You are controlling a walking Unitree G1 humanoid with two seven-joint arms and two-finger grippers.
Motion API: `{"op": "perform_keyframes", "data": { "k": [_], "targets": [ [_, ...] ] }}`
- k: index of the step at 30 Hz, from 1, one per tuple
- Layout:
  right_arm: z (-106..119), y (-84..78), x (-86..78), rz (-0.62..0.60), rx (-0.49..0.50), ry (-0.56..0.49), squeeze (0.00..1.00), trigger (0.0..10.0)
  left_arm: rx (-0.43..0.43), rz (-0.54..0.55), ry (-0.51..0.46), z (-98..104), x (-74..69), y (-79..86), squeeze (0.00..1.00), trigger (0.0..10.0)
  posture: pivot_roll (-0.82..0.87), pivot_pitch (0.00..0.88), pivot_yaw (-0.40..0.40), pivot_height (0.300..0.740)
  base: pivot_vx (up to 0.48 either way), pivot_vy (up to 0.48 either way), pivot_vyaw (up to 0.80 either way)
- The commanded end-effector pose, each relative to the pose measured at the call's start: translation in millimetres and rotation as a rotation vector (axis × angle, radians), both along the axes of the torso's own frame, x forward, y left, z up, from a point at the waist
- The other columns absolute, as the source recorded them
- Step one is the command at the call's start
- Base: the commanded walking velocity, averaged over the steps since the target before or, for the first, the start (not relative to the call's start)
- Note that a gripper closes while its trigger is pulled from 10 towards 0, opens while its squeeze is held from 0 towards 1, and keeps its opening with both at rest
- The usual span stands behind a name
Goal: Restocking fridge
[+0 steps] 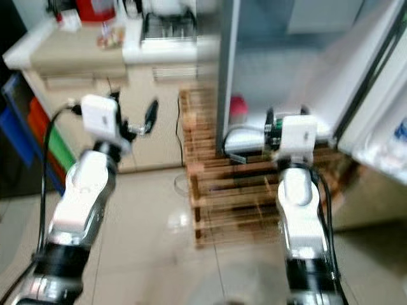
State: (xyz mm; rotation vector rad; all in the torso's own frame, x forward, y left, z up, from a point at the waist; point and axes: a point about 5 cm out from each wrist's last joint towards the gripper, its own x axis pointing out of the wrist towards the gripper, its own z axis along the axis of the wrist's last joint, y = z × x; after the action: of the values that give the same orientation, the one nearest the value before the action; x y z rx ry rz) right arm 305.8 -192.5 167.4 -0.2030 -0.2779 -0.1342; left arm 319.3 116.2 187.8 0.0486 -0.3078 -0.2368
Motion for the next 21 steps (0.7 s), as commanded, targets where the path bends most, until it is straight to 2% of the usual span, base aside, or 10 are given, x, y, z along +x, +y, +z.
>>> {"op": "perform_keyframes", "data": {
  "k": [1, 11, 13, 15, 21],
  "targets": [
    [2.4, -7.3, 0.3, -0.028, 0.013, 0.004, 0.00, 10.0, 0.002, -0.030, 0.013, -0.3, 0.6, -7.0, 0.00, 10.0, -0.08, 0.000, 0.051, 0.740, 0.000, -0.461, 0.80],
    [-0.9, -1.1, 2.6, 0.001, 0.001, 0.030, 0.00, 10.0, -0.012, -0.015, 0.032, -1.3, 0.7, -4.3, 0.00, 10.0, -0.07, 0.000, 0.046, 0.740, 0.000, -0.449, 0.78],
    [-2.2, 0.0, 3.0, 0.008, 0.003, 0.041, 0.00, 10.0, -0.014, -0.012, 0.029, -0.9, 0.4, -3.9, 0.00, 10.0, -0.07, 0.000, 0.045, 0.740, 0.244, -0.409, 0.74],
    [-2.6, 1.0, 2.5, 0.010, 0.005, 0.038, 0.00, 10.0, -0.020, -0.006, 0.017, 0.2, 0.1, -2.8, 0.00, 10.0, -0.07, 0.000, 0.045, 0.740, 0.405, -0.255, 0.00],
    [-3.5, 5.7, 0.3, 0.019, -0.009, 0.034, 0.00, 10.0, -0.029, -0.022, 0.001, 2.3, -0.8, -3.6, 0.00, 10.0, -0.07, 0.000, 0.045, 0.740, 0.000, 0.000, 0.00]
  ]
}}
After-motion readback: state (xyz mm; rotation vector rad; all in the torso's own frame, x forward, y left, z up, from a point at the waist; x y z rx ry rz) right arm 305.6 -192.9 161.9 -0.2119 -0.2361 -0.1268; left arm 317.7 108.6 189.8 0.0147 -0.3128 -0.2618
